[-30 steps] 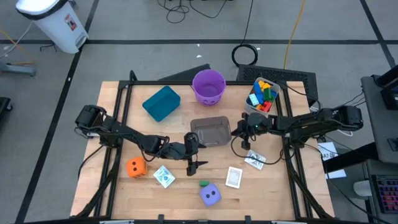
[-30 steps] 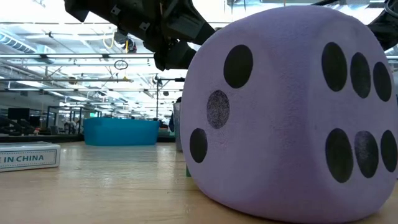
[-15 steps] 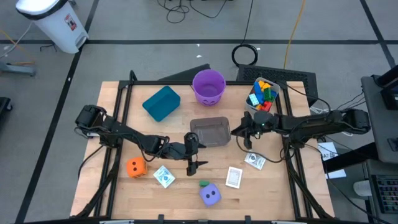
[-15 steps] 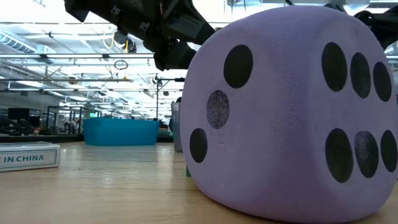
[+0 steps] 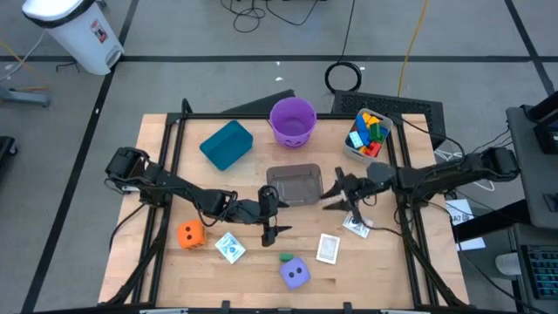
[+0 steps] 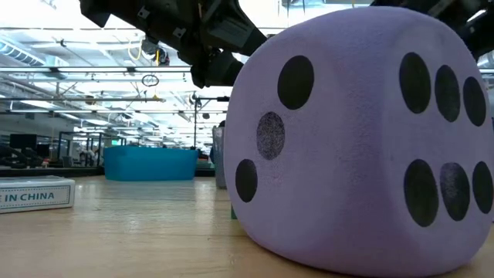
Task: Pick & Place Toys
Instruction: Put the black deck of cards into the transparent black bin
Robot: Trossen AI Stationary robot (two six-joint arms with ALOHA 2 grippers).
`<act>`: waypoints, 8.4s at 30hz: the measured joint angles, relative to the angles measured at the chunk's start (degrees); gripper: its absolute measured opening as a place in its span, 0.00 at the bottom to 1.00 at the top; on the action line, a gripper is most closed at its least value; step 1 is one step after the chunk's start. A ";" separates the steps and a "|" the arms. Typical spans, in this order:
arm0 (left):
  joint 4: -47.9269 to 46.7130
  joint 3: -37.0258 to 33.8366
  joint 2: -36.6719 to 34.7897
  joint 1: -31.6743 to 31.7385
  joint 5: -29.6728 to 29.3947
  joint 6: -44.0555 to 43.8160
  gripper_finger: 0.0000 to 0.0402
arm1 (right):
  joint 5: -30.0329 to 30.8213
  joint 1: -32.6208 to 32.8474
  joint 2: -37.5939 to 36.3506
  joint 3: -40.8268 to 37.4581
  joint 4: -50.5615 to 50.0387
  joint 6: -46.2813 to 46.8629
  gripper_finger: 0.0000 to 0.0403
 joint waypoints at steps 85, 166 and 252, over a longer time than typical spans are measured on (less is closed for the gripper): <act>-0.02 0.00 0.00 0.00 -0.55 -1.28 0.85 | 32.45 23.67 9.80 9.23 -66.00 30.03 0.82; -0.33 0.02 0.00 0.00 -0.47 -2.47 0.85 | 29.07 23.34 9.08 2.82 -44.48 18.79 0.88; 5.71 18.60 14.99 5.20 6.09 10.52 0.17 | 25.73 17.22 2.26 5.29 -21.30 -3.25 0.13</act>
